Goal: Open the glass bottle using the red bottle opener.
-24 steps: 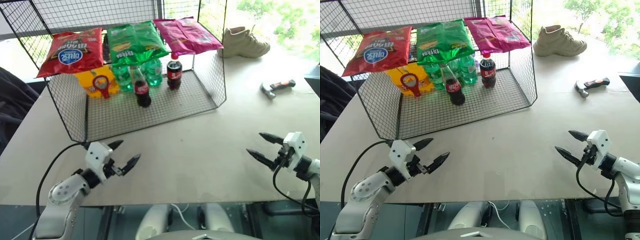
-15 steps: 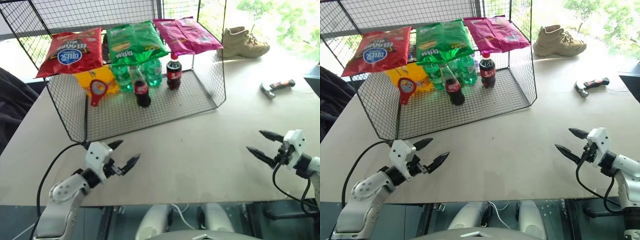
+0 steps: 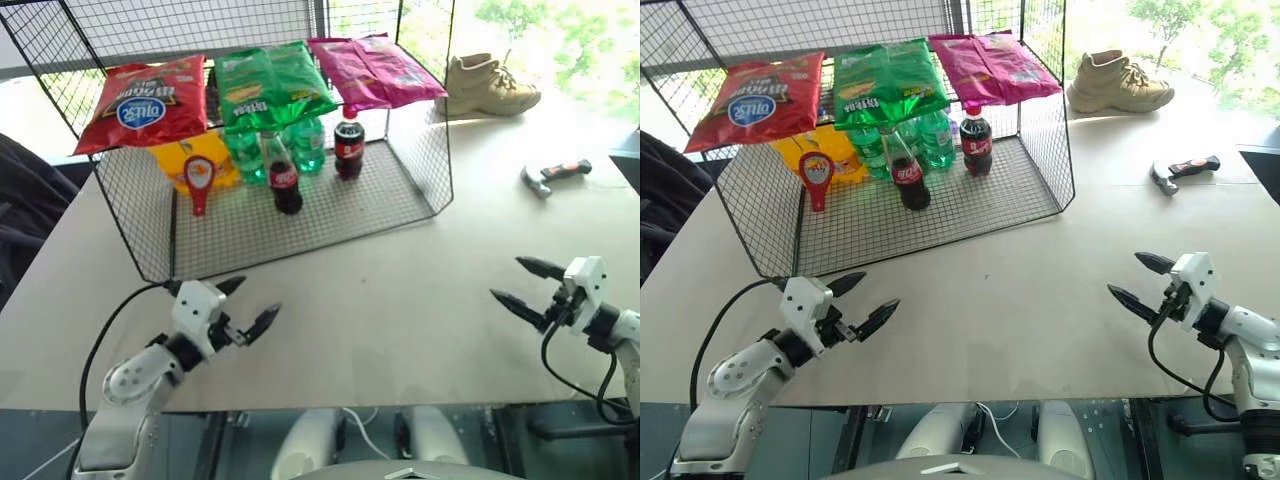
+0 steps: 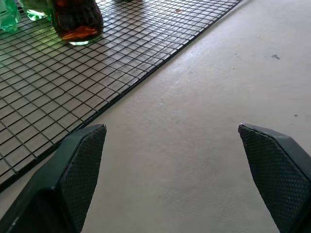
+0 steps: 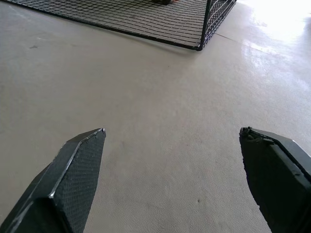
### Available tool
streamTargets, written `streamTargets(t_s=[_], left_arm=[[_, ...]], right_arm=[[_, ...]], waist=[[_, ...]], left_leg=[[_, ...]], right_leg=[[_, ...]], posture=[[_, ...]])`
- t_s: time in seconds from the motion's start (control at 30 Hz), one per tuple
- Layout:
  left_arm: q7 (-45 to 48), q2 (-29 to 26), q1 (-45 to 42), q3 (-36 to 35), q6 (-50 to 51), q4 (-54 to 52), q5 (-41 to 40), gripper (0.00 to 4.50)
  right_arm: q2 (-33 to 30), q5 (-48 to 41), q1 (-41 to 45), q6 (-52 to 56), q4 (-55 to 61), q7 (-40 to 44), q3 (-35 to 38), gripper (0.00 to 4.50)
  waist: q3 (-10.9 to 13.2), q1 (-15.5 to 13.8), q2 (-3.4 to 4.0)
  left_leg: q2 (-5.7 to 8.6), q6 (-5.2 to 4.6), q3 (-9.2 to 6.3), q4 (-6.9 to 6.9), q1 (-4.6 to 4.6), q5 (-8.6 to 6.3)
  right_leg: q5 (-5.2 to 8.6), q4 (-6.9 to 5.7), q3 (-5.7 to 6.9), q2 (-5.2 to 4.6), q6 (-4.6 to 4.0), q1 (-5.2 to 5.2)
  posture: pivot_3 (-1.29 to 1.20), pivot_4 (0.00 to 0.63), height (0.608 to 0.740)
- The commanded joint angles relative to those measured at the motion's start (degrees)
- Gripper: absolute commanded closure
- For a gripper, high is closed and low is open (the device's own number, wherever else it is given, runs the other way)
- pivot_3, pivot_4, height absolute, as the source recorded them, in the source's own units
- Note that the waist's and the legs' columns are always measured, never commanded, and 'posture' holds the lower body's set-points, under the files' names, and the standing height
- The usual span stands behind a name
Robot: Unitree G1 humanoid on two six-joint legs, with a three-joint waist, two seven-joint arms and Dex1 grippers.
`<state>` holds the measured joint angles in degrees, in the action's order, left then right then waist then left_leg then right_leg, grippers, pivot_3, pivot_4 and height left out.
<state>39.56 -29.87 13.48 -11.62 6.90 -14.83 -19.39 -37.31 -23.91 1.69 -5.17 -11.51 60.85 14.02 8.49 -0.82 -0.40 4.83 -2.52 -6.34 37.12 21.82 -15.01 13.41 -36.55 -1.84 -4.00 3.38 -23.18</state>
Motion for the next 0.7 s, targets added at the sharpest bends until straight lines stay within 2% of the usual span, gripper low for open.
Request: streamTargets(t_s=[0.03, 0.37, 0.7], left_arm=[[-3.80, 1.53, -3.29, -0.98, -1.89, 0.89, 1.55, 0.00], [-18.01, 7.05, -16.34, -3.87, -4.96, 5.65, 6.11, 0.00], [-29.05, 7.00, -25.27, -7.92, -7.42, 10.31, 10.79, 0.00]], right_arm=[[2.17, -1.04, 0.66, 0.83, 6.29, -0.49, -2.27, 0.06], [8.97, -4.40, 1.90, 10.39, 25.52, -6.80, -10.39, 0.06], [12.45, -8.26, 10.17, 19.52, 36.88, -15.54, -12.89, 0.06]], waist=[[0.00, 0.00, 0.00], [-0.01, -0.05, -0.02], [-0.01, -0.01, -0.07]], left_leg=[[0.00, 0.00, -0.02, 0.00, 0.00, 0.00], [0.04, 0.05, -0.07, 0.03, 0.07, 0.03], [0.10, 0.29, -0.08, 0.02, 0.13, 0.16]], right_leg=[[0.00, -0.01, 0.02, 0.01, 0.00, 0.00], [-0.02, -0.04, 0.07, 0.01, 0.02, -0.13], [-0.03, -0.09, 0.26, 0.02, 0.03, -0.23]], posture=[[0.00, 0.150, 0.740], [0.00, 0.150, 0.740], [0.00, 0.150, 0.740]])
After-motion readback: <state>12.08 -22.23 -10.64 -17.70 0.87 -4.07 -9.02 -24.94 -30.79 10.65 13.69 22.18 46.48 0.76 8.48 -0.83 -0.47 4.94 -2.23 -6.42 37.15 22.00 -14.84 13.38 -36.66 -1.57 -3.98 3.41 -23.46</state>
